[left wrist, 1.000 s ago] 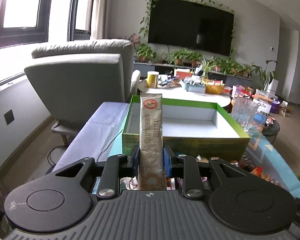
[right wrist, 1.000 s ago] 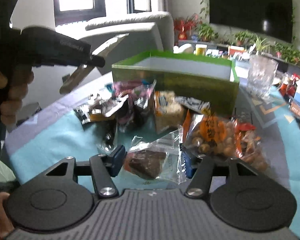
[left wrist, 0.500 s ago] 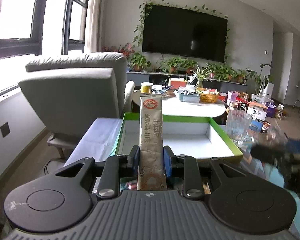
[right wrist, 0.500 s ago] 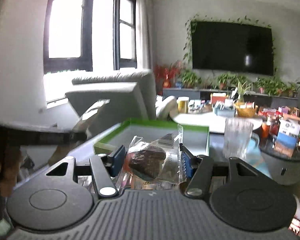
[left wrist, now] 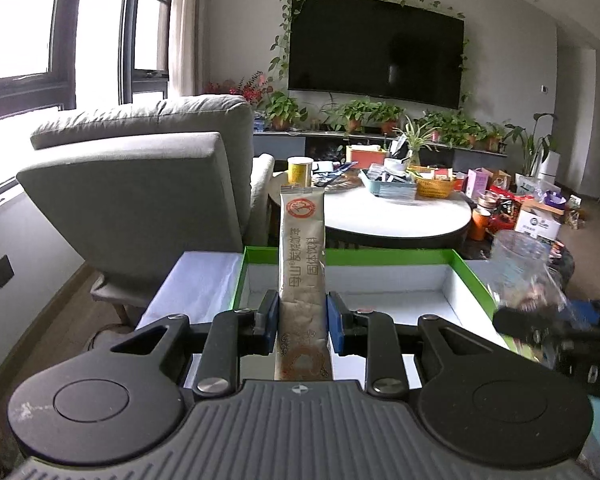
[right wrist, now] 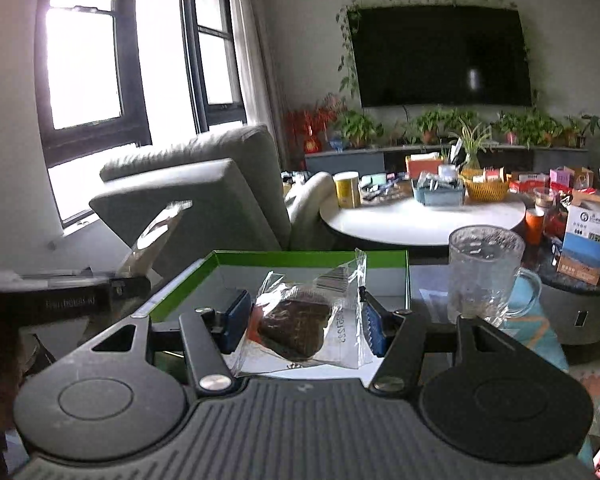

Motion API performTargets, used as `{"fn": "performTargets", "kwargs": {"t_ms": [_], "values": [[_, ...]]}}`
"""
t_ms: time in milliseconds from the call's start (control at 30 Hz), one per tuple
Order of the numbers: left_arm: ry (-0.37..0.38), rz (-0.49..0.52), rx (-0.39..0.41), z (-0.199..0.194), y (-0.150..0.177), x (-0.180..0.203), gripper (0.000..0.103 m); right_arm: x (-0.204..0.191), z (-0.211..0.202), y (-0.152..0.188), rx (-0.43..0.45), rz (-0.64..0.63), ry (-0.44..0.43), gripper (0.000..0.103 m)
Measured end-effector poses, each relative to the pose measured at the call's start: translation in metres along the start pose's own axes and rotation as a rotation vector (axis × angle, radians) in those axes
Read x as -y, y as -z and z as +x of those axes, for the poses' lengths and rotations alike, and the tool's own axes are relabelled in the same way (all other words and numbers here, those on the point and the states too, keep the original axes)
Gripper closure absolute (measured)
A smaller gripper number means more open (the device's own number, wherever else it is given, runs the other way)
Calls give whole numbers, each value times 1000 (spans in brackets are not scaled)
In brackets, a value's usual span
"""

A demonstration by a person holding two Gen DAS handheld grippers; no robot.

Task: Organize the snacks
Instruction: 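Drop the beige stick and brown cake bag into the green box with both grippers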

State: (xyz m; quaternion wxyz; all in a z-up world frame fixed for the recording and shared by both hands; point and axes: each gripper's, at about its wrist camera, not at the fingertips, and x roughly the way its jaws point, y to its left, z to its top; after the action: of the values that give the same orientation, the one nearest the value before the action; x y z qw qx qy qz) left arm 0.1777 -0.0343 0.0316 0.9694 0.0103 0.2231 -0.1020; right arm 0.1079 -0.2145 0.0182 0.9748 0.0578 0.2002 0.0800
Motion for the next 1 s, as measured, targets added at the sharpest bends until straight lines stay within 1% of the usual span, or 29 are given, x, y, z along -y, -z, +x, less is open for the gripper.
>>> {"fn": "performTargets", "kwargs": {"t_ms": [233,433,633,800,900,933,1000], "values": [[-7,2,-20,37,-11,1,79,6,25,1,-60,-8,10,46],[-15,0,-86,67,-3,3,79,15,43,3,-103,1,27,46],[-19,10,-144,84,7,5,79,21,54,4,-125,9,36,46],[-17,14,-176,91,13,7,78,24,62,7,-147,25,41,46],[-21,-1,-189,91,14,4,78,24,65,9,-156,29,43,46],[-22,-6,-190,91,15,3,77,23,65,10,-159,29,42,46],[-23,-13,-190,89,14,1,67,23,66,11,-164,28,49,46]]}}
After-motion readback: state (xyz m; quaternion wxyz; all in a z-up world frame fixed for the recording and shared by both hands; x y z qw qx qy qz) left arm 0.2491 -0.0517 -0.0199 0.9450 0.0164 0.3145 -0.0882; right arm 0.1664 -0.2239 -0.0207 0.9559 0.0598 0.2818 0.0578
